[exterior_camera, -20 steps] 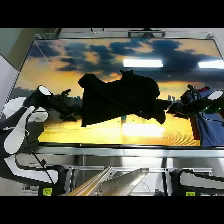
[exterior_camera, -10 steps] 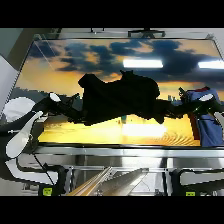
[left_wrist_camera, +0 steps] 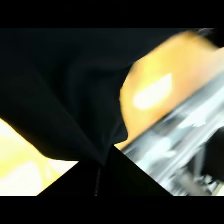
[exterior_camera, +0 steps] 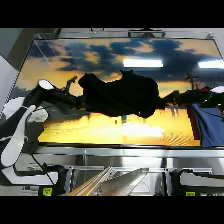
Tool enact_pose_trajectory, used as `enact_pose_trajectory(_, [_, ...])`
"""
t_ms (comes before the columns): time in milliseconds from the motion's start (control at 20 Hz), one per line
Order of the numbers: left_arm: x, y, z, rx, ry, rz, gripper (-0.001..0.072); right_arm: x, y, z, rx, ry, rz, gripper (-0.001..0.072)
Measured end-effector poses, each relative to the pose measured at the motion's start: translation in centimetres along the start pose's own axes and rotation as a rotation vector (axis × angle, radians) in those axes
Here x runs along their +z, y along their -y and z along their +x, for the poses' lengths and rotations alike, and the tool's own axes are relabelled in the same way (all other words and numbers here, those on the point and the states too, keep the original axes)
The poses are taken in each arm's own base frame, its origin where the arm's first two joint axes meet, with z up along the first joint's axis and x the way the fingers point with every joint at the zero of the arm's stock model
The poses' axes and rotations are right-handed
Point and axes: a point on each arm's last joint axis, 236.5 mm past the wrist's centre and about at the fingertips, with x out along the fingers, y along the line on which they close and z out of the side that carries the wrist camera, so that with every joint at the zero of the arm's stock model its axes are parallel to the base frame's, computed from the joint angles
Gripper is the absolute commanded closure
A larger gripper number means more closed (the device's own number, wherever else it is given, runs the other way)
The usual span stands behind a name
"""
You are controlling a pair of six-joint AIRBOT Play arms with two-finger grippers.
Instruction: Fold the shirts.
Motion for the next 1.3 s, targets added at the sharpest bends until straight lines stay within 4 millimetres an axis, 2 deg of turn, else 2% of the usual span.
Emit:
enact_pose_trajectory(100, [3.1,5.8,-5.5,-0.067,0.152,0.122,0.0683,3.4,-6.6,-4.0,0.060,0.146,-0.141,0.0688])
enact_pose_trajectory(200, [5.6,13.0,-14.0,-0.137,0.379,0.279,0.0683,5.9,-14.4,-9.2,0.091,0.327,-0.319,0.0687])
enact_pose_trajectory(250, [6.0,16.6,-18.6,-0.165,0.498,0.360,0.0682,6.6,-18.3,-12.1,0.084,0.425,-0.413,0.0687])
enact_pose_trajectory(350, [4.9,23.5,-28.1,-0.181,0.758,0.532,0.0681,6.8,-25.7,-17.5,0.034,0.625,-0.592,0.0687])
enact_pose_trajectory(400, [3.4,26.6,-32.7,-0.155,0.894,0.615,0.0681,6.3,-29.3,-20.0,-0.003,0.730,-0.675,0.0687])
enact_pose_trajectory(450, [1.9,28.9,-36.1,-0.114,1.002,0.678,0.0681,5.4,-33.0,-22.5,-0.053,0.845,-0.765,0.0688])
enact_pose_trajectory(500, [0.2,30.9,-39.1,-0.053,1.104,0.735,0.0681,4.4,-35.7,-24.5,-0.105,0.945,-0.827,0.0687])
enact_pose_trajectory(550, [-1.1,32.0,-41.0,0.013,1.179,0.768,0.0681,3.3,-38.1,-26.3,-0.172,1.045,-0.890,0.0687])
enact_pose_trajectory(600, [-2.2,32.8,-42.5,0.075,1.241,0.787,0.0681,2.2,-40.0,-27.7,-0.233,1.124,-0.938,0.0687])
enact_pose_trajectory(700, [-3.0,32.9,-43.7,0.131,1.294,0.780,0.0681,0.4,-42.4,-29.4,-0.329,1.234,-1.004,0.0687])
enact_pose_trajectory(800, [-2.3,31.4,-43.4,0.103,1.273,0.755,0.0680,0.2,-42.7,-30.0,-0.376,1.263,-1.017,0.0688])
enact_pose_trajectory(850, [-1.6,30.4,-42.5,0.061,1.233,0.748,0.0680,0.7,-42.0,-30.0,-0.377,1.251,-1.004,0.0688])
enact_pose_trajectory(950, [1.0,27.3,-39.7,-0.023,1.119,0.701,0.0681,2.8,-38.8,-29.1,-0.350,1.166,-0.937,0.0687])
enact_pose_trajectory(1050, [4.9,22.6,-35.2,-0.065,0.972,0.613,0.0681,5.7,-33.5,-27.0,-0.305,1.044,-0.828,0.0688])
enact_pose_trajectory(1100, [6.9,20.0,-32.4,-0.068,0.892,0.568,0.0682,7.3,-30.1,-25.4,-0.294,0.976,-0.761,0.0687])
enact_pose_trajectory(1150, [8.8,17.4,-29.2,-0.073,0.806,0.528,0.0685,8.7,-26.4,-23.3,-0.294,0.902,-0.694,0.0687])
enact_pose_trajectory(1300, [13.0,8.5,-18.8,-0.033,0.555,0.405,0.0685,11.9,-13.1,-15.4,-0.347,0.686,-0.463,0.0687])
